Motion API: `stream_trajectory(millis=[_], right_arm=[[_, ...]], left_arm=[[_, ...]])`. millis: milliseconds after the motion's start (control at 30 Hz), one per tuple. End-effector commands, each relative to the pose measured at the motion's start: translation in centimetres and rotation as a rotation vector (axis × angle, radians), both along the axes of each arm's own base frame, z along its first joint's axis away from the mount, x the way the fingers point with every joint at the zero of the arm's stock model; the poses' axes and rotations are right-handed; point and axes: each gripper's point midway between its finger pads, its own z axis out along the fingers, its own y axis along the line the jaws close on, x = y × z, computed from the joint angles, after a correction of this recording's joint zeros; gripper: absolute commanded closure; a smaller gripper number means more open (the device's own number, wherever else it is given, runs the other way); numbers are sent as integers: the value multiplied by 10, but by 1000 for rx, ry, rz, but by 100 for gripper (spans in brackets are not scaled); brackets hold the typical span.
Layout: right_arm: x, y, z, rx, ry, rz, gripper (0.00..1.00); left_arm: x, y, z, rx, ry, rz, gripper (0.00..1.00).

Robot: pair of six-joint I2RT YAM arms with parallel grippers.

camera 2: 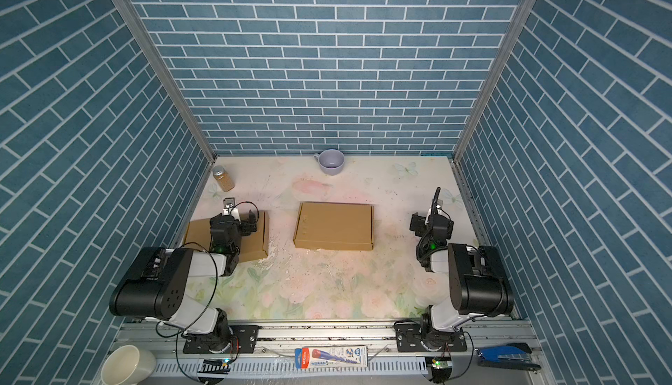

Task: Fold the paper box

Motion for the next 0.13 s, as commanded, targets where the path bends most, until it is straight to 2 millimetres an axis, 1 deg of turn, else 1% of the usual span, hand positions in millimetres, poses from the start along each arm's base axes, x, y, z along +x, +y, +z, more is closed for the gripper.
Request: stream_trajectory(millis=[0,100], right_arm=[[9,0,13,-6,-42,9,1],[8,0,14,-10,-45,8,1]], left_arm=[[4,-3,6,16,-20,-3,0],[3,3,6,11,-15,32,0]])
